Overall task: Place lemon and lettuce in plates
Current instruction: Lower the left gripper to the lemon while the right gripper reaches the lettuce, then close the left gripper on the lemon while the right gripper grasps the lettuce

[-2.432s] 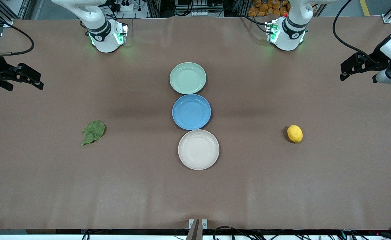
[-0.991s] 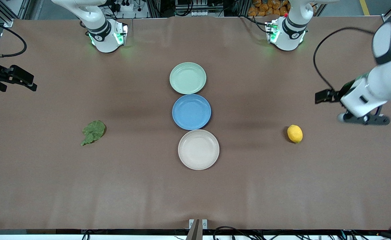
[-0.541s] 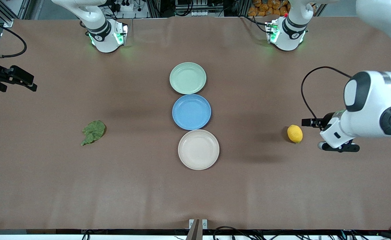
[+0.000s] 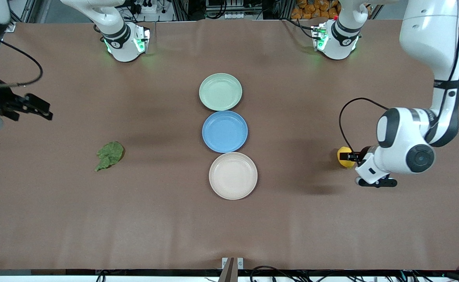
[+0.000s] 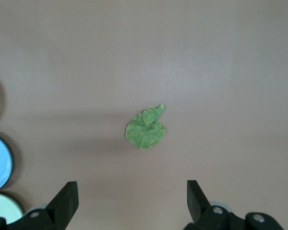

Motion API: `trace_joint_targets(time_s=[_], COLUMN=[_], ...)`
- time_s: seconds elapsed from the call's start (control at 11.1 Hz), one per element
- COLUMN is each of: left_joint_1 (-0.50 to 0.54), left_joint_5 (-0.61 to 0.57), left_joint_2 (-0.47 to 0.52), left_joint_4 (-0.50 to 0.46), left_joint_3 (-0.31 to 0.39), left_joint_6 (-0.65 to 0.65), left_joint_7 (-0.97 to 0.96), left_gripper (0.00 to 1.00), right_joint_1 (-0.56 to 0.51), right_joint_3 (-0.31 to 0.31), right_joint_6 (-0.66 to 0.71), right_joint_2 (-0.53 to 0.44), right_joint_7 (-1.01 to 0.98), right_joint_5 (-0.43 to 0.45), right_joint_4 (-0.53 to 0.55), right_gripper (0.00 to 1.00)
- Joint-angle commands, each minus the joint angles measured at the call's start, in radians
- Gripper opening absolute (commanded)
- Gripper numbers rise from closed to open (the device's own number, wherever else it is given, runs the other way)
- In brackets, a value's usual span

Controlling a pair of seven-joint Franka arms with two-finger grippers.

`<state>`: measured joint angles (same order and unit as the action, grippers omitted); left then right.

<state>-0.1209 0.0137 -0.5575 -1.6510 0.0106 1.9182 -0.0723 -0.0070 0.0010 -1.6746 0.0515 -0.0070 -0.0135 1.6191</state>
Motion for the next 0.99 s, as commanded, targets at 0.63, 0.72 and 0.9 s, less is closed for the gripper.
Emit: trace_joint_targets(time_s=[0.63, 0.72, 0.9], left_joint_1=[-0.005, -0.006, -0.011], left_joint_5=[-0.054, -0.054, -0.058], left_joint_2=[-0.134, -0.137, -0.142], left_joint_4=[0.014, 0.014, 0.013], left_joint_3=[0.0, 0.002, 0.002], left_joint_6=[0.036, 0.038, 0.041], left_joint_7=[-0.031, -0.038, -0.044], left_gripper=[0.72, 0.34, 0.0], right_joint_1=[-0.007, -0.008, -0.017], right_joint_3=[-0.003, -0.004, -0.006], right_joint_6=[-0.645, -0.718, -0.831], right_joint_2=[0.301, 0.332, 0.37], right_joint_7=[0.033, 0.035, 0.038], right_joint_5=[-0.057, -0.057, -0.06], right_joint_4=[0.404, 0.429, 0.476], right_gripper=[1.0, 1.0, 1.0])
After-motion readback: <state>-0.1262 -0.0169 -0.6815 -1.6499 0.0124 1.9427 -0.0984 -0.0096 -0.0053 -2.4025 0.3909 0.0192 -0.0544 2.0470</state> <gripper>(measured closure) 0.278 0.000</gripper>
